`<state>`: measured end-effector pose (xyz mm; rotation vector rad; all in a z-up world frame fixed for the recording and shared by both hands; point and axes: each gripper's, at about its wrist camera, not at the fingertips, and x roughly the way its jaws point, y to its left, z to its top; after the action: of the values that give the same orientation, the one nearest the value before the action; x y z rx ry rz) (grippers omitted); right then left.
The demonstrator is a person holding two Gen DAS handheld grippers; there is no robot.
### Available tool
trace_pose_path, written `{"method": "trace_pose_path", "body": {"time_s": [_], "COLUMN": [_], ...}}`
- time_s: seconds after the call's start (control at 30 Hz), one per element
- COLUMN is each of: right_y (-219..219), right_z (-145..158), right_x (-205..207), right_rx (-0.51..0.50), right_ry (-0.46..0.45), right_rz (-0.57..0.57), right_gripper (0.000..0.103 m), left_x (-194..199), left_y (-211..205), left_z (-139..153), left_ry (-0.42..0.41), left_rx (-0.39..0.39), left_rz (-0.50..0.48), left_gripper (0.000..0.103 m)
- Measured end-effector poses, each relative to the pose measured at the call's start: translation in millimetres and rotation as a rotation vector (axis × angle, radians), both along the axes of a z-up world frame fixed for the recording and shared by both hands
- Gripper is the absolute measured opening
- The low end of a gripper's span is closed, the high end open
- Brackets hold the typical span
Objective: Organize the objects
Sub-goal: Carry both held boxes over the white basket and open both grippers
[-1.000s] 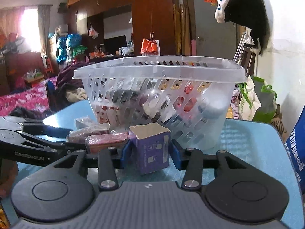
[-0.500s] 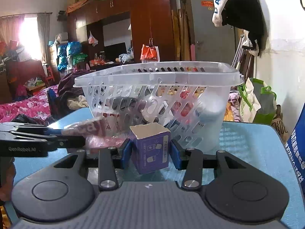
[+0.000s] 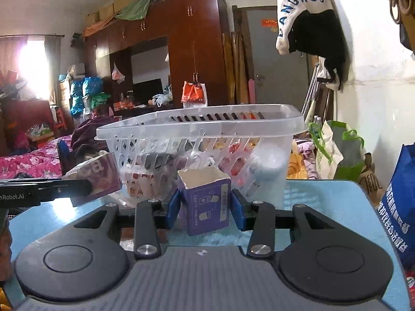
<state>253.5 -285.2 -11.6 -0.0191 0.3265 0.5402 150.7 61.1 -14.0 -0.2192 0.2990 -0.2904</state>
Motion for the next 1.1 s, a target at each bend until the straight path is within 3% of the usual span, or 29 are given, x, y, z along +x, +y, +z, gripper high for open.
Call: {"method": "trace_pose_path", "body": {"time_s": [0.1,0.23,0.33,0.47,0.6,0.73,0.8,0.83,0.87,0.9,1.0,1.1], "right_y": [0,-11,-14,2,24,38,37,36,34,34,22,6], "right_z": [1,17,45,94,120,113,106,103,101,100,99,91], "right_x": [-5,-26,-37,-21,34,77,85,87,85,81,51,20], "right_rx": [-0.002,0.075,0.108,0.040,-0.046,-0.113,-0.093,-0.075,-0.065,-0.062,-0.030,0.041], "right_ry": [-0.004,-0.030,-0.083,-0.189,-0.203,-0.145,-0.122,-0.103,-0.092,-0.096,-0.162,-0.124], "right_rz": [0.005,0.031,0.034,-0.019,-0.088,-0.112,-0.098,-0.091,-0.102,-0.124,-0.131,-0.087], "right_gripper": [0.045,0.045,0.045,0.045,0.045,0.046,0.054,0.062,0.086,0.102,0.103,0.103], "left_x": [-6,-24,-34,-10,56,108,123,128,131,130,111,72], "left_y": [2,5,6,-6,-24,-39,-48,-52,-53,-52,-42,-32], "left_z": [1,10,36,94,136,135,127,123,119,115,114,114], "left_ry": [-0.024,-0.085,-0.154,-0.204,-0.131,-0.024,-0.023,-0.006,0.011,0.013,-0.024,-0.074], "left_rx": [-0.008,-0.052,-0.082,-0.050,-0.021,0.026,0.089,0.120,0.132,0.128,0.095,0.081], "left_rz": [0.000,-0.017,-0.024,-0.011,0.018,0.053,0.050,0.075,0.092,0.081,0.061,0.042], "left_gripper": [0.039,0.039,0.039,0.039,0.039,0.039,0.052,0.069,0.070,0.070,0.071,0.076]}}
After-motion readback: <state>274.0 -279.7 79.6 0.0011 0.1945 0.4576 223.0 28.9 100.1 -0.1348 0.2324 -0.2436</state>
